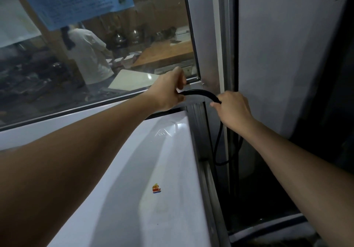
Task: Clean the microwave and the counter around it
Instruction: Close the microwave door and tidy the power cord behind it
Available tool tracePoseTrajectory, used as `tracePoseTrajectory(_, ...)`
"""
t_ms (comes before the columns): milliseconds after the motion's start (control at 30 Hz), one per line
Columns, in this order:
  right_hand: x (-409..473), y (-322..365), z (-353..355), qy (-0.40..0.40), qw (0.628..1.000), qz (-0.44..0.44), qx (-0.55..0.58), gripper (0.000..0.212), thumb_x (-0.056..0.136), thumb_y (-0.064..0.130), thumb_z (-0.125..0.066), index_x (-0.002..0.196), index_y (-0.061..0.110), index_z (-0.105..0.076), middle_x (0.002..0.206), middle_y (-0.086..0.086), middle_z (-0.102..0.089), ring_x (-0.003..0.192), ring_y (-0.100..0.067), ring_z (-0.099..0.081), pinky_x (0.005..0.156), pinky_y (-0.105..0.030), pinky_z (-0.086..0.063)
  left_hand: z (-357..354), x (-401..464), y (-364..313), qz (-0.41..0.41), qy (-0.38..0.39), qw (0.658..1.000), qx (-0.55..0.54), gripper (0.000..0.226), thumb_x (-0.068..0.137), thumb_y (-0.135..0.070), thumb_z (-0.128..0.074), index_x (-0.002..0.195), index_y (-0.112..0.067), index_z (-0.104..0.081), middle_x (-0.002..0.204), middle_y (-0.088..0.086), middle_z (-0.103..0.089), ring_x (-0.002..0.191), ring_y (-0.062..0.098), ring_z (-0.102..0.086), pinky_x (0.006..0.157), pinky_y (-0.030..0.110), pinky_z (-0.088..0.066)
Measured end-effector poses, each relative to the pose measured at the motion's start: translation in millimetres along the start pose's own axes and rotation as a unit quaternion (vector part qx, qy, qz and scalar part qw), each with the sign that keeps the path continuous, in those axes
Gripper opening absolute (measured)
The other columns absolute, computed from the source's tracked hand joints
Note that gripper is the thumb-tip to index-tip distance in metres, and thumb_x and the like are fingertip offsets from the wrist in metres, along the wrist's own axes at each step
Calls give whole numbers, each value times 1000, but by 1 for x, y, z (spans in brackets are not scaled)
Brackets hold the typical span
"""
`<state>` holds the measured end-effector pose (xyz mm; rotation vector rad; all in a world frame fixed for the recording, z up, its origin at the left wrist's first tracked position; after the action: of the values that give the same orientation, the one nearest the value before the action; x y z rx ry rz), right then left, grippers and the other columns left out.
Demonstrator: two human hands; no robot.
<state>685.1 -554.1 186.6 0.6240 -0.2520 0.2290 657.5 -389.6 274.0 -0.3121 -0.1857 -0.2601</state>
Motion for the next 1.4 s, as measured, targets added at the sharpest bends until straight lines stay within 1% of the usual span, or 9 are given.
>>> tracePoseTrajectory(133, 0, 0, 5, -11, 1000, -7, 3, 31, 94, 28, -55, 71, 9, -57, 70, -6, -49, 70, -22, -50, 61, -26, -33, 0, -8, 12, 38, 50, 997, 34, 20, 84, -15, -67, 101, -12, -57, 100, 6, -62, 92, 24, -59, 84, 34, -50)
tracePoseTrajectory(267, -1, 2, -1, -29, 998, -46, 33, 40, 94, 26, -55, 60, 15, -37, 70, -6, -46, 73, -24, -50, 62, -27, -35, 4, -13, 19, 55, 71, 994, 56, 25, 86, -18, -65, 111, -15, -63, 108, 7, -64, 95, 23, -60, 84, 26, -44)
tracePoseTrajectory(367, -3, 4, -9, -39, 997, -49, 37, 38, 95, 20, -53, 62, 12, -37, 79, -13, -52, 78, -30, -54, 61, -29, -35, 6, -13, 18, 47, 76, 993, 79, 28, 86, -14, -64, 114, -17, -63, 108, 6, -64, 93, 22, -59, 81, 23, -42)
tracePoseTrajectory(467, -3, 6, -14, -71, 996, -43, 32, 23, 95, 19, -51, 77, 6, -50, 93, -20, -58, 85, -34, -57, 61, -31, -34, 6, -11, 18, 29, 56, 991, 116, 29, 84, -13, -64, 112, -19, -64, 104, 4, -66, 86, 18, -54, 77, 23, -40)
tracePoseTrajectory(600, -1, 7, -19, -108, 992, -51, 32, 23, 95, 20, -51, 93, -2, -58, 100, -21, -58, 89, -36, -58, 62, -31, -34, 7, -10, 20, 6, 12, 990, 141, 28, 81, -13, -67, 108, -20, -65, 97, -1, -62, 86, 17, -52, 77, 26, -45)
tracePoseTrajectory(733, -2, 11, -13, -163, 986, -31, 2, 22, 95, 19, -52, 97, -1, -58, 103, -21, -57, 90, -38, -58, 62, -32, -34, 9, -11, 23, -13, -15, 987, 157, 28, 78, -15, -70, 106, -19, -65, 94, 0, -60, 85, 18, -52, 79, 32, -50)
tracePoseTrajectory(1033, 7, 16, -9, -191, 981, -36, 16, 18, 96, 13, -46, 101, 0, -58, 107, -19, -56, 89, -36, -58, 62, -30, -32, 6, -9, 27, -6, -39, 988, 151, 34, 77, -18, -72, 108, -18, -60, 91, -4, -54, 87, 23, -55, 78, 35, -50)
tracePoseTrajectory(1267, 1, 0, -16, -142, 990, -5, 23, 22, 96, 19, -49, 98, 0, -60, 107, -19, -54, 87, -35, -57, 64, -31, -35, -1, -4, 26, -13, -41, 991, 128, 49, 80, -10, -65, 126, -25, -57, 118, 7, -61, 109, 29, -55, 90, 37, -47)
tracePoseTrajectory(1400, 2, -4, -14, -124, 992, 0, 31, 24, 95, 22, -53, 94, 0, -61, 103, -16, -53, 79, -27, -51, 63, -30, -32, -3, -3, 25, -10, -36, 991, 131, 41, 81, -11, -64, 118, -26, -58, 111, 4, -58, 104, 27, -55, 86, 37, -48)
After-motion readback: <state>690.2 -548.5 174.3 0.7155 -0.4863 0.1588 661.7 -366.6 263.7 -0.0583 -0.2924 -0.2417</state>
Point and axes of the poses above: each hand's wrist, its own x-axis towards the middle knuckle, its own z-axis out of the back of the hand, y = z × x, the point moved 2 cm from there along x, towards the middle knuckle
